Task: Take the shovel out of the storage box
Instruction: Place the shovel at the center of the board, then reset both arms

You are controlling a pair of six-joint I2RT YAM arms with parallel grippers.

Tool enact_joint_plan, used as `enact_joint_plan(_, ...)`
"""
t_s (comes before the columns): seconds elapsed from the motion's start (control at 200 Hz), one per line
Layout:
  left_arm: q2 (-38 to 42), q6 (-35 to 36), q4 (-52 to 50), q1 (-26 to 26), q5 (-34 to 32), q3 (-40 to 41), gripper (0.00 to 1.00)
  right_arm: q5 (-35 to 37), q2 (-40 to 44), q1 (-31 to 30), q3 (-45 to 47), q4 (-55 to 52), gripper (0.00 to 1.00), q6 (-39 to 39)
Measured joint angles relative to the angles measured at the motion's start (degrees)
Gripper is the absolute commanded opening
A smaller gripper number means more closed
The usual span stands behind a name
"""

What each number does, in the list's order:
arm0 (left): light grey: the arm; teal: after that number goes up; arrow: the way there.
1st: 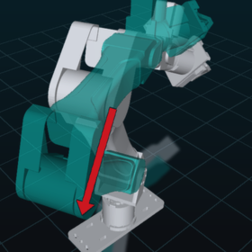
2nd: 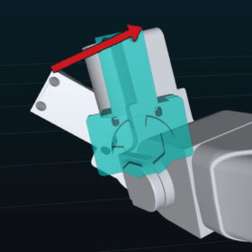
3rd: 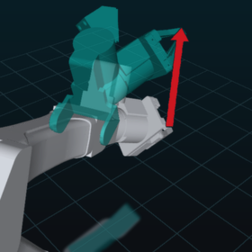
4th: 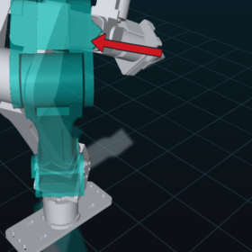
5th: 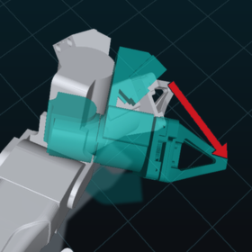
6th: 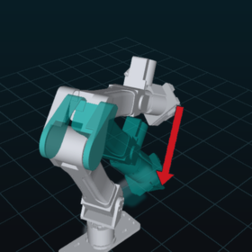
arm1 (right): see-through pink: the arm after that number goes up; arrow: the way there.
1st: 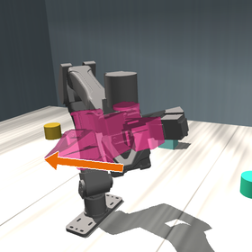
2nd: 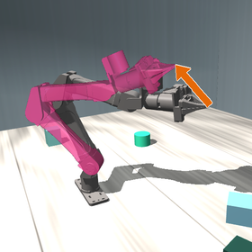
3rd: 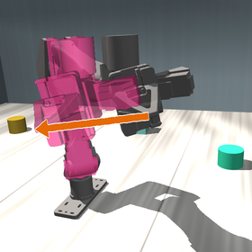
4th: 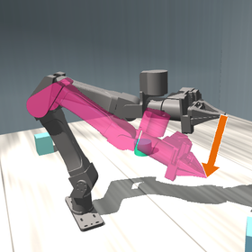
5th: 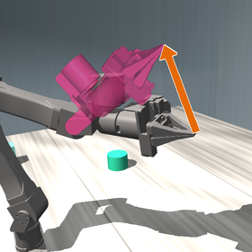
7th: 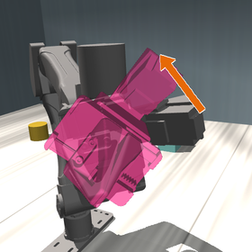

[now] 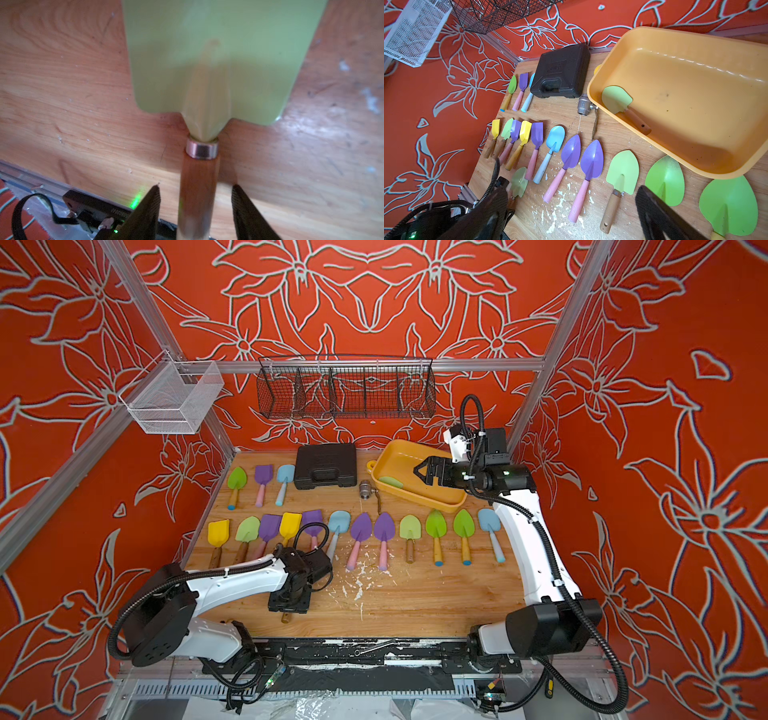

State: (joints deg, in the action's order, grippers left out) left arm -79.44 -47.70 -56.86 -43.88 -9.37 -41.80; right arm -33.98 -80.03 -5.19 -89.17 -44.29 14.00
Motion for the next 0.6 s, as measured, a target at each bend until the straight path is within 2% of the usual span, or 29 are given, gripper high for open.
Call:
enact_joint_plan(0.055, 2.93, -0.74, -0.7, 0.0, 0.09, -0.22, 0.84, 0.0, 0.0, 0.0, 0.0, 0.0, 0.98, -0.02)
enact_joint_plan(0.075, 4.0, -1.07, -1.05, 0.0, 0.17, -0.37, 1.0, 0.0, 0.0, 0.0, 0.0, 0.0, 0.98, -0.02)
enact_joint_plan(0.095, 5.27, -1.88, -1.44, 0.0, 0.09, -0.57, 0.97, 0.0, 0.0, 0.0, 0.0, 0.0, 0.98, -0.02)
enact_joint_plan(0.23, 12.74, -4.28, -6.38, 0.0, -1.14, -4.2, 0.97, 0.02, 0.0, 0.0, 0.0, -0.07, 0.98, -0.15)
enact_joint_plan(0.4, 18.78, -6.03, -13.94, 0.07, -7.13, -14.64, 0.97, 0.37, 0.02, 0.0, 0.0, -0.07, 0.98, -0.5)
enact_joint_plan(0.495, 20.63, -4.48, -14.6, 1.55, -10.43, -20.26, 0.97, 1.4, 0.09, 0.0, 0.11, 0.0, 0.98, -0.81)
enact_joint_plan(0.6, 21.53, -0.02, -11.41, 6.34, -12.5, -25.38, 0.97, 3.72, 1.05, 0.0, 1.88, 0.48, 0.98, -1.25)
